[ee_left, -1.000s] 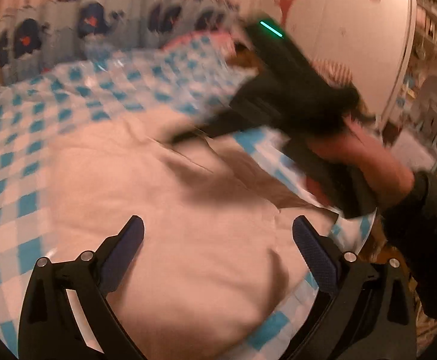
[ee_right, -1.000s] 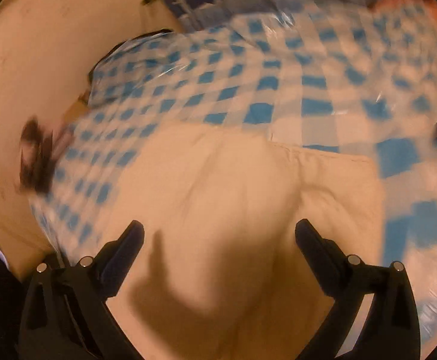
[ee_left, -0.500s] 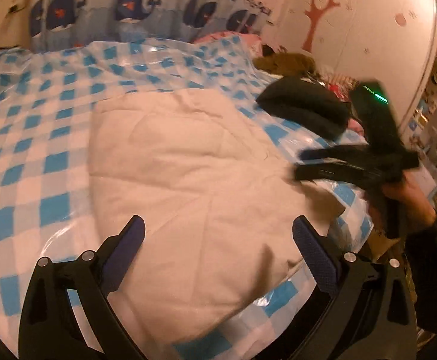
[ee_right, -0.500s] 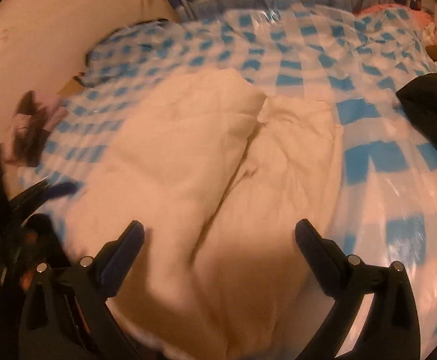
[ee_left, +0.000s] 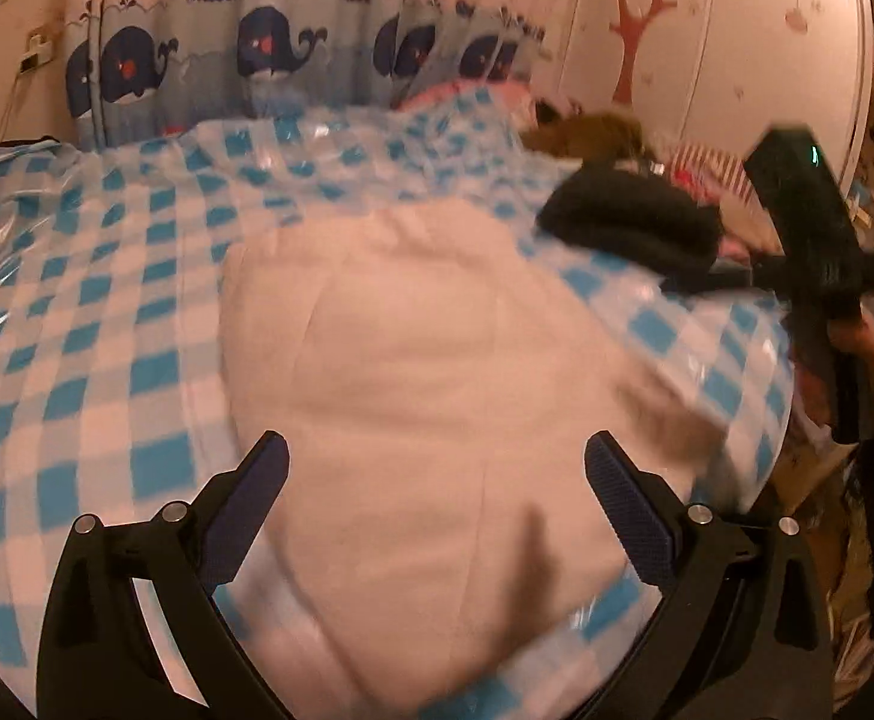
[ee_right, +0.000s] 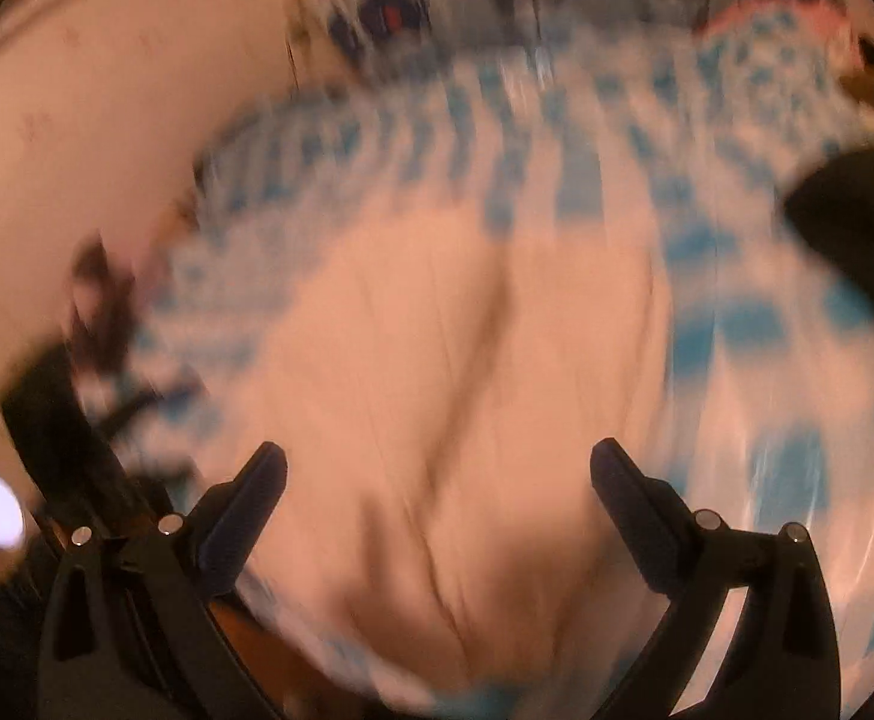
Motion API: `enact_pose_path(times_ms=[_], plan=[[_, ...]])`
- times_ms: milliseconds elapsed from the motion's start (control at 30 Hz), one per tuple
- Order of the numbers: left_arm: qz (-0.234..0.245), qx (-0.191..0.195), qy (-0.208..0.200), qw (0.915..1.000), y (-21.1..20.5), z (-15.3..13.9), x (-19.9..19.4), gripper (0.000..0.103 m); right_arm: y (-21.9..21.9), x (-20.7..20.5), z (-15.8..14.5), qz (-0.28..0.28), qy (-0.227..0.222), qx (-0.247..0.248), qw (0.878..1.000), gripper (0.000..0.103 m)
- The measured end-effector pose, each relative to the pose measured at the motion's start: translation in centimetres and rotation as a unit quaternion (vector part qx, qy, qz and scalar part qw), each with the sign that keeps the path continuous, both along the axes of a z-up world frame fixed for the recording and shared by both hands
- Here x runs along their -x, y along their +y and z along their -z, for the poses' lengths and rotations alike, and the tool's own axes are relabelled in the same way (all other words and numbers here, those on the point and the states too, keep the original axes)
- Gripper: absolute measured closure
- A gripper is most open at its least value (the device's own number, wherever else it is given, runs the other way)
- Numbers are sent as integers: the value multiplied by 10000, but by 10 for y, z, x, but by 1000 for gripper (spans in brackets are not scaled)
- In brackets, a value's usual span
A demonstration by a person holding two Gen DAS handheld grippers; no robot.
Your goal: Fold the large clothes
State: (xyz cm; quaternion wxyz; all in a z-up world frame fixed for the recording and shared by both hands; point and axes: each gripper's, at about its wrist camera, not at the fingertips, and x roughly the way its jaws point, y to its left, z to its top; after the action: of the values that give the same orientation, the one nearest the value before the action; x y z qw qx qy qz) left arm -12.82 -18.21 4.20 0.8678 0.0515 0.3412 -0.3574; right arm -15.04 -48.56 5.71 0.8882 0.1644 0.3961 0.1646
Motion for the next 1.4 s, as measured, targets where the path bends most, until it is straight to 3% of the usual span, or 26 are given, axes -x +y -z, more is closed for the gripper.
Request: enact_pose_path(times_ms=[100, 200, 233, 300, 333, 367, 400, 467, 533, 633, 667, 700, 733, 800, 867, 900, 1033, 1100, 1167, 1300, 1333, 1400], plan=[[289, 176, -21, 9994, -34, 2, -12, 8, 19, -61, -24, -113, -239, 33, 9996, 6], [615, 164, 308, 9975, -69, 16, -19, 8, 43, -133, -7, -412, 116, -115, 9990, 6], [628, 62, 513, 9967, -77, 28, -18, 8, 50, -155, 8, -457, 325, -73, 9984, 6], [708, -285, 501, 9958, -92, 54, -19, 7, 66, -195, 70, -280, 1025, 1039, 9889, 6], [731, -306, 501, 9956, -94, 61, -20, 8, 60, -204, 103, -428, 1270, 1035, 9856, 5], [768, -150, 722, 9943, -93, 63, -27, 8, 42, -205, 137, -411, 1367, 269, 9894, 5], [827, -146, 791, 9933, -94, 64, -29, 8, 32, -203, 145, -352, 1350, 16, 9902, 6], [872, -393, 636, 9934, -100, 65, -24, 8, 33, -198, 144, -320, 1236, 149, 9917, 7], [910, -362, 653, 9930, -97, 59, -22, 8, 35, -197, 140, -378, 1278, 137, 9910, 7], [868, 177, 767, 9931, -65, 33, -24, 8, 26, -184, 113, -237, 1143, 2, 9932, 7], [684, 332, 635, 9951, -49, 23, -27, 8, 21, -169, 96, -158, 872, -58, 9960, 7], [475, 445, 514, 9966, -34, 16, -31, 8, 18, -159, 83, -88, 664, 80, 9977, 7], [325, 571, 508, 9965, -23, 12, -36, 8, 18, -146, 75, 52, 529, 523, 9972, 7], [152, 751, 793, 9939, -11, 18, -53, 8, 24, -143, 86, 88, 673, 1071, 9919, 7], [221, 498, 1186, 9914, -22, 43, -66, 8, 21, -148, 118, 97, 881, 906, 9919, 6], [230, 257, 1073, 9936, -30, 56, -63, 8, 14, -149, 127, 111, 919, 622, 9938, 6], [238, 8, 944, 9952, -34, 55, -51, 8, -2, -137, 109, 190, 862, 211, 9959, 6], [283, -11, 942, 9952, -31, 57, -54, 8, -5, -129, 96, 337, 602, 314, 9971, 6], [267, -74, 904, 9955, -34, 55, -56, 8, -3, -131, 110, 308, 780, 414, 9956, 6], [199, -69, 885, 9959, -33, 37, -48, 8, -34, -122, 112, 519, 795, -874, 9916, 6], [252, -33, 842, 9961, -33, 33, -44, 8, -40, -115, 107, 638, 688, -975, 9908, 6], [328, -122, 814, 9961, -36, 40, -40, 8, -32, -115, 112, 583, 754, -425, 9945, 7]])
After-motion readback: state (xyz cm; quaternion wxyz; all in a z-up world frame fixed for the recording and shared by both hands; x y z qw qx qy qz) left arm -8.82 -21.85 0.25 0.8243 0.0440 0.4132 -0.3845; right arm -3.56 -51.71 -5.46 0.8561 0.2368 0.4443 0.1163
